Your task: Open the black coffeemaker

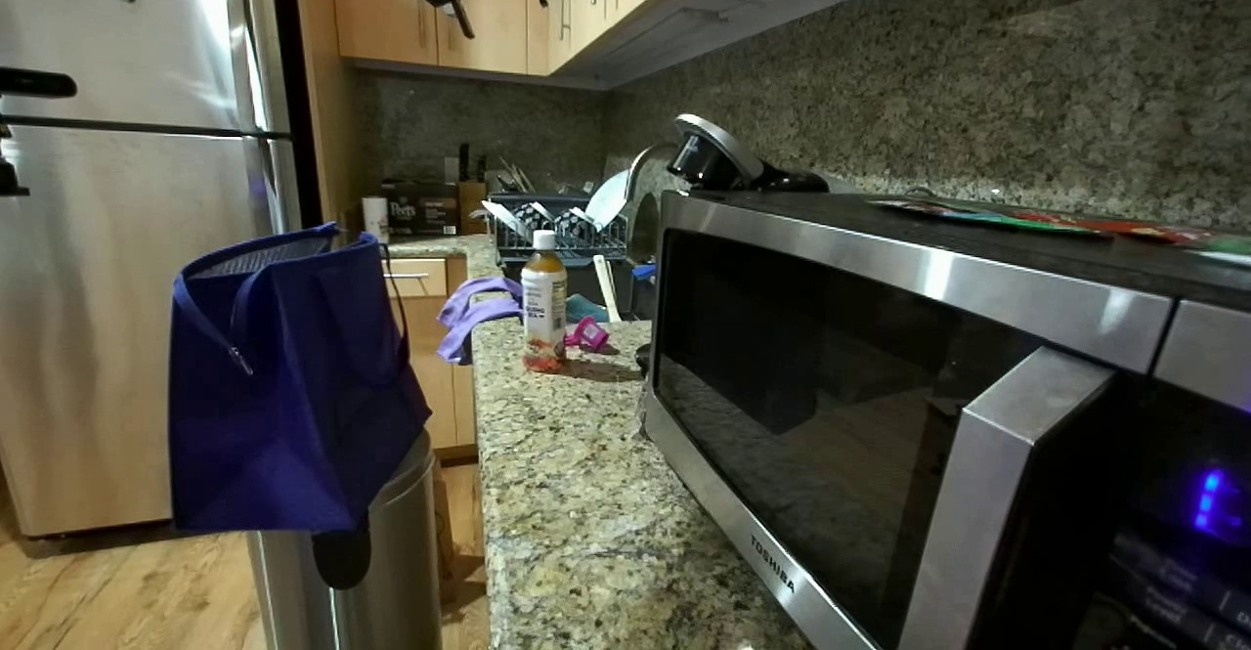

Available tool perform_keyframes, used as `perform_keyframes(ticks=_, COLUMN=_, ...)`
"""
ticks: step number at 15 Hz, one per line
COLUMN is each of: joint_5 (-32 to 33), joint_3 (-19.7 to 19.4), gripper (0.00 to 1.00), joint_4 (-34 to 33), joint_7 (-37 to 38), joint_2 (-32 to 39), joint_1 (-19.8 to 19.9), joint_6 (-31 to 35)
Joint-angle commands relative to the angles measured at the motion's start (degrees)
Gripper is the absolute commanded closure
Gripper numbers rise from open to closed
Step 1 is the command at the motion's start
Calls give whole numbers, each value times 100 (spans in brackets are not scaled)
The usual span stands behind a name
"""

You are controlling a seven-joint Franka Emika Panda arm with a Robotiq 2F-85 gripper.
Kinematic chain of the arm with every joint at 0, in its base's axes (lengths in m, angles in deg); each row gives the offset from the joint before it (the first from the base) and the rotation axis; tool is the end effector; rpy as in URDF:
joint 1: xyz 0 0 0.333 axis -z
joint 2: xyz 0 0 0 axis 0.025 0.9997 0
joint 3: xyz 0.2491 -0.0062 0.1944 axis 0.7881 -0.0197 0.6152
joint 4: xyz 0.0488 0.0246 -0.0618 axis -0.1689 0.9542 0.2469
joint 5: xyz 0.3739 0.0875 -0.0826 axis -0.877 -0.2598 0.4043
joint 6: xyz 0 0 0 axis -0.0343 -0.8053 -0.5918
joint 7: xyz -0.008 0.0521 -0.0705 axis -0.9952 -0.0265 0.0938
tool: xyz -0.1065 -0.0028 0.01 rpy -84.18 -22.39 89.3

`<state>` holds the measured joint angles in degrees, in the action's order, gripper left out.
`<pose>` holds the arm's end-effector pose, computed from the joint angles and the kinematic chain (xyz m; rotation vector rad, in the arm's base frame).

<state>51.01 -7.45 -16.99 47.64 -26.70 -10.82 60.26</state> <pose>0.6426 0.1373 0.7010 2.5698 0.9728 0.2301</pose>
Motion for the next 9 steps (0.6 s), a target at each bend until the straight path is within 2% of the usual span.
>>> perform_keyframes(ticks=1, joint_5=-951, joint_3=131, gripper=0, joint_4=583, joint_7=-71, joint_2=-650, joint_1=518, joint_6=-490)
perform_keyframes(ticks=3, joint_5=-1470, joint_3=94, gripper=0, joint_4=627, joint_7=45, joint_2=-799, joint_1=727, joint_6=-625)
perform_keyframes(ticks=4, joint_5=-1051, joint_3=24, gripper=0, joint_4=267, joint_7=-13, joint_2=-470, joint_1=480, joint_6=-527)
perform_keyframes(ticks=6, joint_5=-1304, joint_3=23, gripper=0, joint_4=347, joint_7=-13, joint_2=-609, joint_1=638, joint_6=-571)
perform_keyframes(ticks=9, joint_5=-1331, joint_3=40, gripper=0, joint_4=409, joint_7=-11, joint_2=-636, joint_1=654, joint_6=-571)
